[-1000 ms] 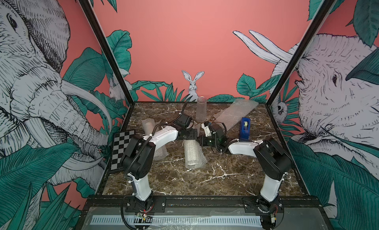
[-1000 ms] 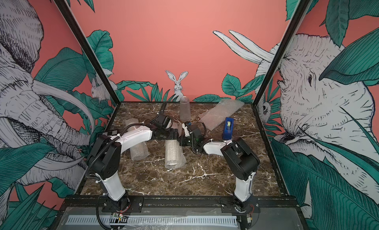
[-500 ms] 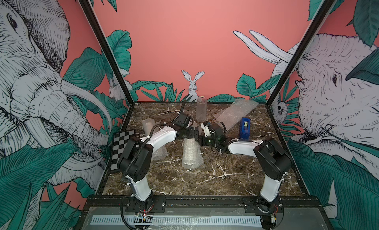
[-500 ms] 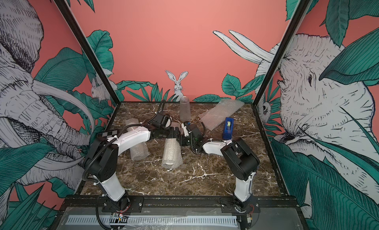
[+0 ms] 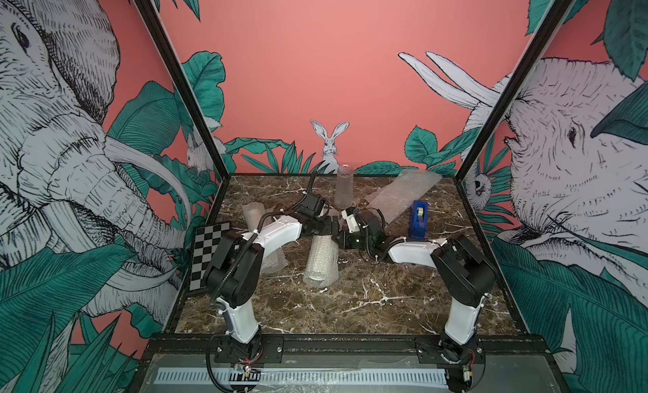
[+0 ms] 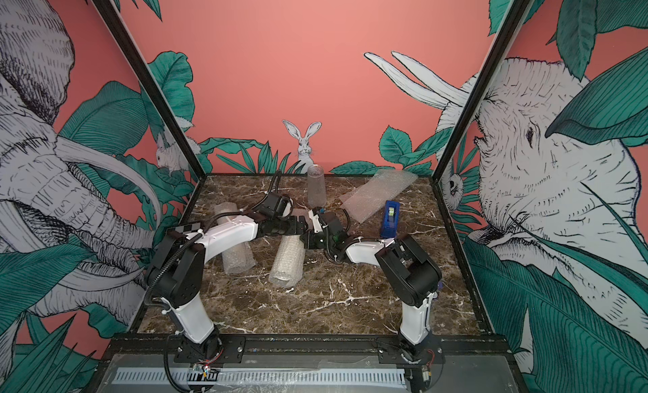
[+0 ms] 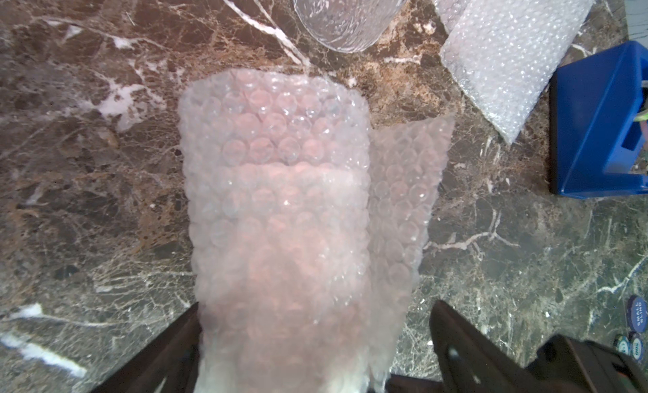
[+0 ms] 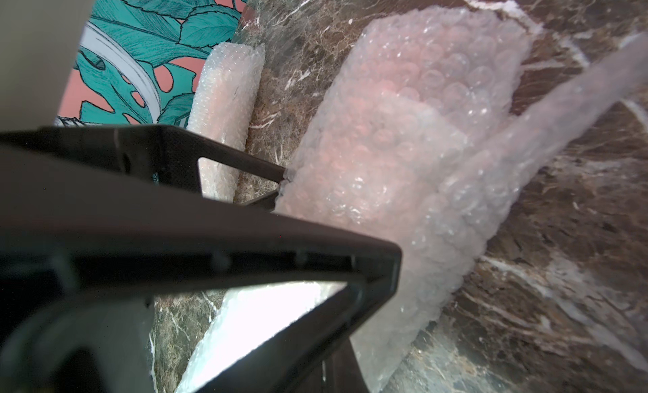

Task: Wrap vases in bubble wrap
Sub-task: Wrap the vase in bubble wrap.

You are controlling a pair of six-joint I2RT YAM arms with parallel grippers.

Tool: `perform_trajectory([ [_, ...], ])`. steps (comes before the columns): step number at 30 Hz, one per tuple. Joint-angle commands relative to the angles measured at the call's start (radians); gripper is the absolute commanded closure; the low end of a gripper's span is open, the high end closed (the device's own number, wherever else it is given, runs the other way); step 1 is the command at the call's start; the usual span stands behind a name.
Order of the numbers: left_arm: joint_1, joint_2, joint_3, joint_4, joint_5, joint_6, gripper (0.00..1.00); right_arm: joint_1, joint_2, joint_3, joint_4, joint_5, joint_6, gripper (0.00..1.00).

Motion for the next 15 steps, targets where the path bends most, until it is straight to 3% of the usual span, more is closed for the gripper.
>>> perform_trajectory([
  [1,-0.021,0.022,0.004,-0.031,0.055,0.013,0.02,0.013,0.013,0.004,0.170,-0.021,0.000,0.95],
  [6,-0.017,0.035,0.004,-0.040,0.047,0.011,0.03,0.014,0.028,-0.008,0.227,-0.031,0.000,1.00],
  [15,-0.018,0.071,0.033,-0.093,0.016,0.026,0.09,0.022,0.044,-0.014,0.284,-0.033,-0.010,1.00],
])
